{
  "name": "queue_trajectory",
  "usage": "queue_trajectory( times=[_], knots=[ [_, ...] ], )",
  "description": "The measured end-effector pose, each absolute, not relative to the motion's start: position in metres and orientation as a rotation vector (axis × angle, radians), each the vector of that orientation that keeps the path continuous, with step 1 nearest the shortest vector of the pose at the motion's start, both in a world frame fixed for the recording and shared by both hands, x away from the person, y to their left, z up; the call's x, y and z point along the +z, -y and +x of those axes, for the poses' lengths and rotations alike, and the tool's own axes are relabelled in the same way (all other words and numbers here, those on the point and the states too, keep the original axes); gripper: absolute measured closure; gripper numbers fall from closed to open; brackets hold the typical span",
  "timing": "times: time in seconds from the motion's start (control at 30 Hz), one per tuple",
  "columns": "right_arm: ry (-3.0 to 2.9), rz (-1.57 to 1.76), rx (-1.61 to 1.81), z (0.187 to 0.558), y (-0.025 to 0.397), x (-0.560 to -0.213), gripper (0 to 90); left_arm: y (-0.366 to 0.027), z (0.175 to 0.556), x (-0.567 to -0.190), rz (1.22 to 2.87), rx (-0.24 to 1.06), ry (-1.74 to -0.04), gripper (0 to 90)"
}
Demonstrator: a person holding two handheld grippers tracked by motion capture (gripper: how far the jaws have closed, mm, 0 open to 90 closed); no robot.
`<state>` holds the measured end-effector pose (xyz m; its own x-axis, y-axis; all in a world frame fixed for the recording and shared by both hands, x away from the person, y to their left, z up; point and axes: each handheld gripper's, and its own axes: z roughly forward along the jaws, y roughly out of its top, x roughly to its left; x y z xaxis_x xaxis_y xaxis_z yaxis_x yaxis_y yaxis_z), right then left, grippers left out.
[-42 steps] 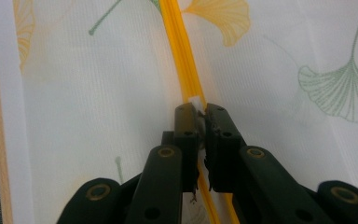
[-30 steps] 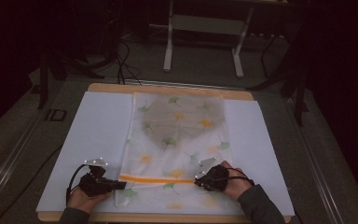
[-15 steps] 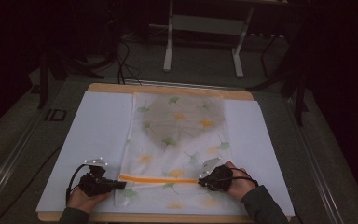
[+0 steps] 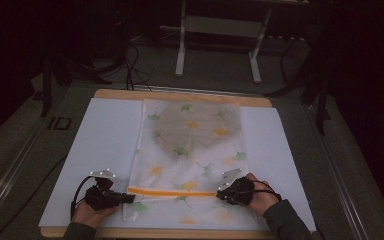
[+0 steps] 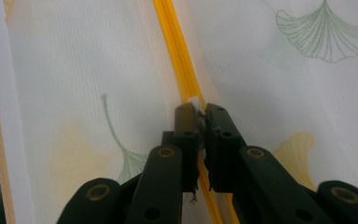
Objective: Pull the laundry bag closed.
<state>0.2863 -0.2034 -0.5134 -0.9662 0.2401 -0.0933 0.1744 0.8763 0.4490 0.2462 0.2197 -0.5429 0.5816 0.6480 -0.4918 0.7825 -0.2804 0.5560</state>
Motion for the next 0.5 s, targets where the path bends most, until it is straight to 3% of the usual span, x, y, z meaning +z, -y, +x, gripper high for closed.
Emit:
queue_trajectory(
  times=[0.5],
  knots=[
    [-2.909, 0.338, 0.650, 0.2874, 0.2096, -0.5124, 84.3, -0.2197, 0.2463, -0.5432, 2.014, -0.217, -1.139, 88.5]
  ],
)
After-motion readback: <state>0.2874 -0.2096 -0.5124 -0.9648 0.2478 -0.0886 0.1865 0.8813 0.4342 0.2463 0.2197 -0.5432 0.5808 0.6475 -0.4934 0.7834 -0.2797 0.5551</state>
